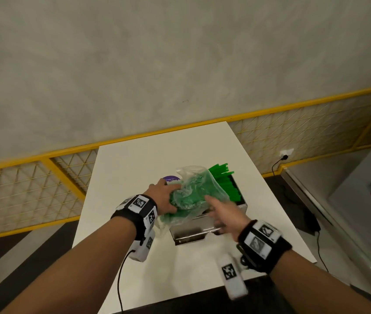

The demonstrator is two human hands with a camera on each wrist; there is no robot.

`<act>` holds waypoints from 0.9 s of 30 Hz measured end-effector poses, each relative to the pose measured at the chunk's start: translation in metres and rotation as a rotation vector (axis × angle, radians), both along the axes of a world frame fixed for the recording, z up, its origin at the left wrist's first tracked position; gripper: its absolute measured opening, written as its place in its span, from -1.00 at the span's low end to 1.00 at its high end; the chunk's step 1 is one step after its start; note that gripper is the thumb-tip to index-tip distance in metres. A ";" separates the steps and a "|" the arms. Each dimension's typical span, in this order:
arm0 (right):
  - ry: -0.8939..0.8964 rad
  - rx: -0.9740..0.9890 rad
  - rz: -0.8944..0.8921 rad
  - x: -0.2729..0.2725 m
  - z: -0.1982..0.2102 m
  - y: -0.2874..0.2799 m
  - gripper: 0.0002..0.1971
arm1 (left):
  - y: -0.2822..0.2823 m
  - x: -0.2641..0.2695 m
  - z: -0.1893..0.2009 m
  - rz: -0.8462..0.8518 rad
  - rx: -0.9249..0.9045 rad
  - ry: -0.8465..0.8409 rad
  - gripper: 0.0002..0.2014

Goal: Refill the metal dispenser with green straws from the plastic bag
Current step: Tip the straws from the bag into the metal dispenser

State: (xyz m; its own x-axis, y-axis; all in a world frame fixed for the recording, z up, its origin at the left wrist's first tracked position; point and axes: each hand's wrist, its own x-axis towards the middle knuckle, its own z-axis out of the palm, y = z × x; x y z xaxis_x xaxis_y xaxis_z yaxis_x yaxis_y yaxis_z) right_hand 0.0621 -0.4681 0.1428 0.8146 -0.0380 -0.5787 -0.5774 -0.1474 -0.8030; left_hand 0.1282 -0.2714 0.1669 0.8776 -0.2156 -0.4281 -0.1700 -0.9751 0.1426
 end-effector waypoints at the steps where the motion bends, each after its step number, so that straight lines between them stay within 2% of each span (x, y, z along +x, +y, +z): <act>1: -0.176 -0.189 0.050 -0.005 -0.001 -0.014 -0.54 | -0.003 0.001 -0.001 -0.009 0.023 0.001 -0.28; 2: -0.376 -0.394 0.094 -0.008 -0.002 -0.026 -0.60 | -0.005 0.002 -0.002 -0.018 0.042 0.000 -0.28; 3: -0.565 -0.576 0.144 -0.011 -0.004 -0.036 -0.56 | -0.008 0.002 -0.002 -0.027 0.057 -0.002 -0.28; 4: -0.698 -0.715 0.230 -0.011 -0.009 -0.042 -0.40 | -0.009 0.003 -0.002 -0.038 0.068 -0.004 -0.28; 6: -0.742 -0.891 0.458 -0.004 -0.023 -0.047 -0.06 | -0.011 0.004 -0.001 -0.053 0.079 -0.004 -0.27; 8: -0.647 -0.977 0.630 0.007 -0.034 -0.043 -0.06 | -0.009 0.003 -0.001 -0.052 0.041 0.016 -0.26; 11: -0.471 -0.958 0.698 0.025 -0.043 -0.033 -0.20 | 0.005 -0.002 0.002 0.007 -0.241 0.064 -0.12; 14: -0.402 -0.953 0.700 0.036 -0.047 -0.026 -0.21 | 0.023 -0.018 0.007 0.211 -0.611 -0.002 0.15; 16: -0.381 -0.897 0.711 0.042 -0.048 -0.026 -0.22 | 0.036 -0.031 0.002 0.306 -0.678 -0.050 0.29; 18: -0.372 -0.815 0.722 0.050 -0.049 -0.027 -0.25 | 0.044 -0.043 -0.010 0.334 -0.699 -0.032 0.33; 20: -0.359 -0.743 0.728 0.056 -0.050 -0.027 -0.27 | 0.043 -0.050 -0.018 0.348 -0.748 0.013 0.28; 23: -0.347 -0.665 0.724 0.060 -0.052 -0.029 -0.29 | 0.032 -0.049 -0.025 0.384 -0.792 -0.014 -0.03; 27: -0.348 -0.625 0.744 0.060 -0.049 -0.035 -0.28 | 0.030 -0.037 -0.028 0.436 -0.780 -0.110 -0.07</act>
